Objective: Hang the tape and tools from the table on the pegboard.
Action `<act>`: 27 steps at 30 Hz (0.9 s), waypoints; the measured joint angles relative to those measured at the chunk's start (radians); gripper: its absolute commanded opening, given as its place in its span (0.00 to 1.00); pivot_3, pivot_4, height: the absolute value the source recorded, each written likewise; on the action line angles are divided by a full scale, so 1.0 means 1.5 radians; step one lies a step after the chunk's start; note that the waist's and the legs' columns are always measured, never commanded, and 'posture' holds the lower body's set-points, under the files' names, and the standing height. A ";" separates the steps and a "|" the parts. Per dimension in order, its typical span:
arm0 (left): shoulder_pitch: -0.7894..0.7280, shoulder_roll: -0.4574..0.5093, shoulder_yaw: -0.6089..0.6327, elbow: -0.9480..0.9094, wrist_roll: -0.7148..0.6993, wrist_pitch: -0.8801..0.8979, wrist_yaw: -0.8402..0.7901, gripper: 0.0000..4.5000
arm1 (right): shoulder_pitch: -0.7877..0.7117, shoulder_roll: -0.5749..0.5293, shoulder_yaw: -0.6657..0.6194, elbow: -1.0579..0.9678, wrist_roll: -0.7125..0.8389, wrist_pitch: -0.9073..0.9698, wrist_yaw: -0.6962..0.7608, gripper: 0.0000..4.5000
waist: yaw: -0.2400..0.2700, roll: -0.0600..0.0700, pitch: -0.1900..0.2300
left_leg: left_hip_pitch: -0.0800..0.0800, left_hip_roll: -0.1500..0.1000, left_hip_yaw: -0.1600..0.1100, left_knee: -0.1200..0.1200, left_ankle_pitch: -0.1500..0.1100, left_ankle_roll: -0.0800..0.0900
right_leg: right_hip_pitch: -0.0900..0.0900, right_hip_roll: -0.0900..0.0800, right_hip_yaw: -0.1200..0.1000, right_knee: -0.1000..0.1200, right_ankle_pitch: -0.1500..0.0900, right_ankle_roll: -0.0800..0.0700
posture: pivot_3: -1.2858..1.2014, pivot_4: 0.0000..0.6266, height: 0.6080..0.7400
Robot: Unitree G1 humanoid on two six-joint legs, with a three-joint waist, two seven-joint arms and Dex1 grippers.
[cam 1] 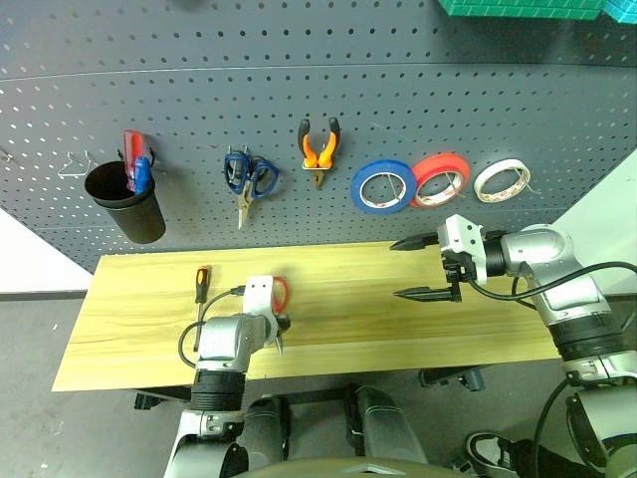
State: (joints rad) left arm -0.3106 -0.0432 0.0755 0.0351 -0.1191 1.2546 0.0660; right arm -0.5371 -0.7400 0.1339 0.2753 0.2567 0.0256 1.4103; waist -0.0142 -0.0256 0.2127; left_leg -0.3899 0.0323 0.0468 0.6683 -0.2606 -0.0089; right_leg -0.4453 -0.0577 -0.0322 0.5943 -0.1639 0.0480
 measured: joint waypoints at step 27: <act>0.049 0.086 -0.045 -0.060 -0.009 0.027 -0.082 0.08 | 0.000 0.004 0.000 0.007 -0.005 -0.022 -0.016 1.00 | -0.001 0.000 0.000 | -0.001 0.000 0.000 0.000 0.000 0.000 | -0.001 0.000 0.000 -0.001 0.000 0.000 | 0.52 0.25 1.00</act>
State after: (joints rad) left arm -0.2370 0.0853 0.0086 -0.0554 -0.1325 1.2953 -0.0577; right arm -0.5368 -0.7345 0.1339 0.2857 0.2492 -0.0080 1.3858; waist -0.0164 -0.0253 0.2124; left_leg -0.3907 0.0323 0.0462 0.6677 -0.2606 -0.0090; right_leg -0.4461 -0.0574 -0.0326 0.5932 -0.1642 0.0483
